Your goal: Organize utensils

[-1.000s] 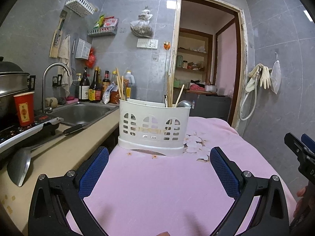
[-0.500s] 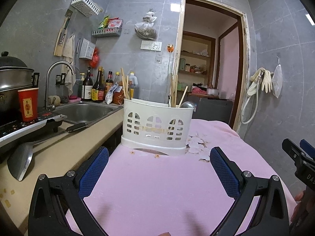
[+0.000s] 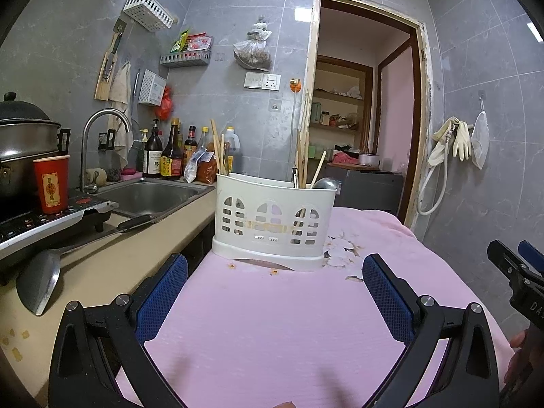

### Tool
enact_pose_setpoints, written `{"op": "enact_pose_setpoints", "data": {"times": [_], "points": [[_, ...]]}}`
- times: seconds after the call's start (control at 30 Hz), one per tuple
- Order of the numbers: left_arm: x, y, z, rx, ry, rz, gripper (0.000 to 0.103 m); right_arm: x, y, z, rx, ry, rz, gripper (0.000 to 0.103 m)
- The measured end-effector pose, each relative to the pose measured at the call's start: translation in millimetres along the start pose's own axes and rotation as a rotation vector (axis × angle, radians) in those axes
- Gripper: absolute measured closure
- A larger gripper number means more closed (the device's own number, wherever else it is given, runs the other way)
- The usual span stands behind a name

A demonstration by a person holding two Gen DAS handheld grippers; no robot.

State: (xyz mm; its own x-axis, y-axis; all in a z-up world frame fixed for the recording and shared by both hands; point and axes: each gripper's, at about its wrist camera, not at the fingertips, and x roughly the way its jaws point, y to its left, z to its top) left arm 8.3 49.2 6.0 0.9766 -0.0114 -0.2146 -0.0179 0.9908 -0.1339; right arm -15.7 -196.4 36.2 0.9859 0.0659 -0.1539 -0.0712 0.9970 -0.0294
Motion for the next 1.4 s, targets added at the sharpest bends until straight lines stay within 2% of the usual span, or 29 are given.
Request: {"op": "enact_pose_setpoints", "data": {"times": [1.4], "points": [[-2.5,0.5,3.3,0.016,-0.008,0.005,0.002,-1.1,0.5,-0.1,0.000,-0.002,0.001,0.000]]}}
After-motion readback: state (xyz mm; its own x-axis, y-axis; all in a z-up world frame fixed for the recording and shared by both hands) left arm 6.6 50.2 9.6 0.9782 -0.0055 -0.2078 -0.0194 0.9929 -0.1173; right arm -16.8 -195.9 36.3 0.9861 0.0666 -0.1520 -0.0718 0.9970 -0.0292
